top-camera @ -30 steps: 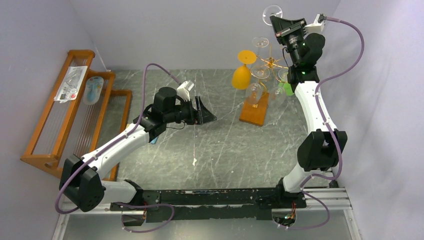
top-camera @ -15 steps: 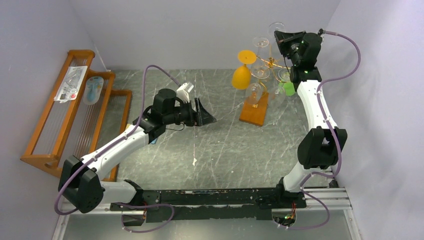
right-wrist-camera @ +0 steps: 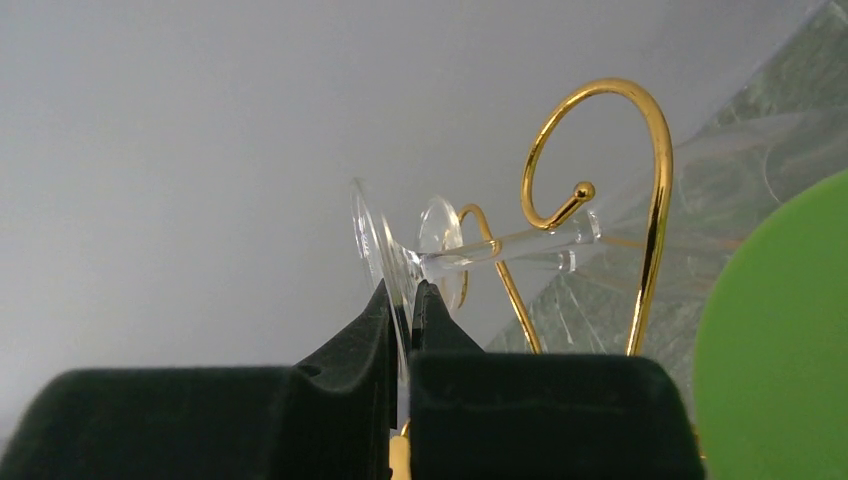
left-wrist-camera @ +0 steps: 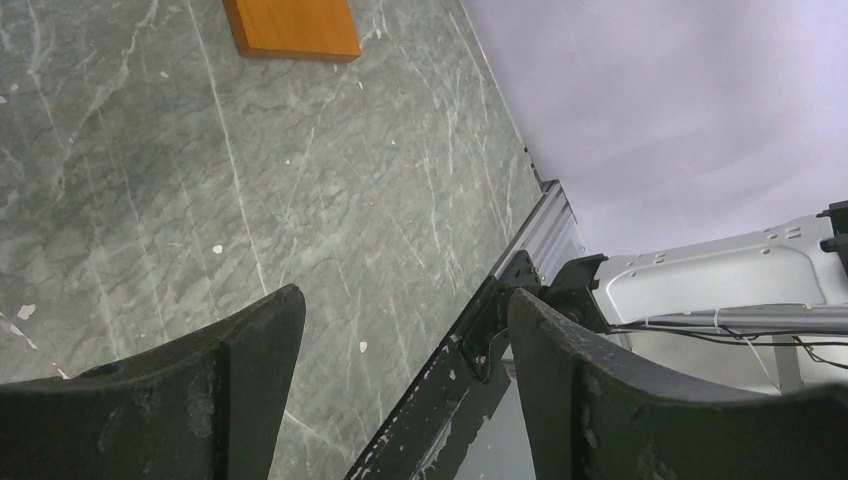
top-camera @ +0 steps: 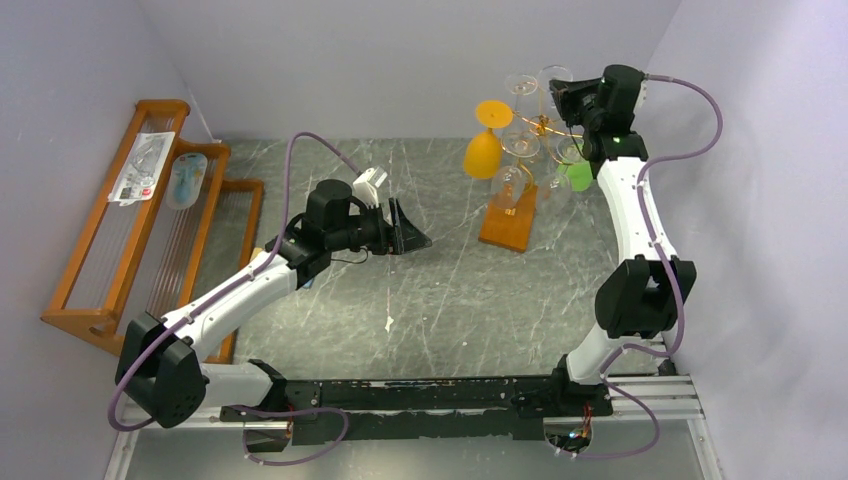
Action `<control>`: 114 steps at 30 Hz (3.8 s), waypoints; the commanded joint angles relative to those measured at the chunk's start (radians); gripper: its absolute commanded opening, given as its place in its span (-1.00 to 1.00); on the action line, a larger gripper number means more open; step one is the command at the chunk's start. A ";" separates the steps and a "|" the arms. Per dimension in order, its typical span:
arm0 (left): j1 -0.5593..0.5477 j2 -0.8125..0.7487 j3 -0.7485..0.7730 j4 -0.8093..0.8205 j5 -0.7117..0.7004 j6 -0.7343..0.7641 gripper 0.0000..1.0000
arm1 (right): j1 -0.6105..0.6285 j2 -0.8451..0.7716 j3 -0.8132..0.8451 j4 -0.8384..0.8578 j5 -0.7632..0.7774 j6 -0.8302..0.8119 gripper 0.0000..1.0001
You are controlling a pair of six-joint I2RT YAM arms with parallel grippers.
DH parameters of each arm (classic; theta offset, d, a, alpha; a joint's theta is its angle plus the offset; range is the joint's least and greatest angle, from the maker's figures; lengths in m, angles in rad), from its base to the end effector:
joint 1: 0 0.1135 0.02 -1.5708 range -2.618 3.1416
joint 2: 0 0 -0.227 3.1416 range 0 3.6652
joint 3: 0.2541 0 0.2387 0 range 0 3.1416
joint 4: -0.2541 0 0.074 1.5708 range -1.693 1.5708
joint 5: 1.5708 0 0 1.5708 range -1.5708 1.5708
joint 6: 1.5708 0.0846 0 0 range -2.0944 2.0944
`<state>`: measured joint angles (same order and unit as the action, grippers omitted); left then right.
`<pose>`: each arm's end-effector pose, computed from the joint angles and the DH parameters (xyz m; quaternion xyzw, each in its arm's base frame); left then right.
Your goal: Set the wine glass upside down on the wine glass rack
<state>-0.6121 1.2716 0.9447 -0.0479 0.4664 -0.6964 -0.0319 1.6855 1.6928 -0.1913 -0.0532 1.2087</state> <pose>0.2485 -0.2209 0.2583 0.0961 0.8089 -0.4849 0.3184 0.4323 -0.0093 0.3717 0.4331 0.6355 0.3716 0.5201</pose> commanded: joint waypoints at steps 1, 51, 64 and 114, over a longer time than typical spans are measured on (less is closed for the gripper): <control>0.006 -0.023 -0.004 0.024 0.005 0.009 0.57 | -0.014 -0.036 0.085 -0.100 0.049 0.011 -1.00; 0.006 -0.010 -0.005 0.002 -0.029 0.029 0.57 | -0.066 0.144 0.265 -0.203 -0.046 -0.034 -0.73; 0.006 -0.018 -0.008 -0.007 -0.034 0.033 0.58 | -0.068 0.124 0.219 -0.207 -0.049 0.003 -0.41; 0.008 -0.324 0.171 -0.296 -0.463 0.379 0.93 | -0.082 -0.835 -0.399 -0.284 0.185 -0.624 0.27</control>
<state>-0.6102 1.0042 1.0985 -0.3199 0.1040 -0.4095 -0.1066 0.9947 1.4147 -0.3336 -0.0120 0.8139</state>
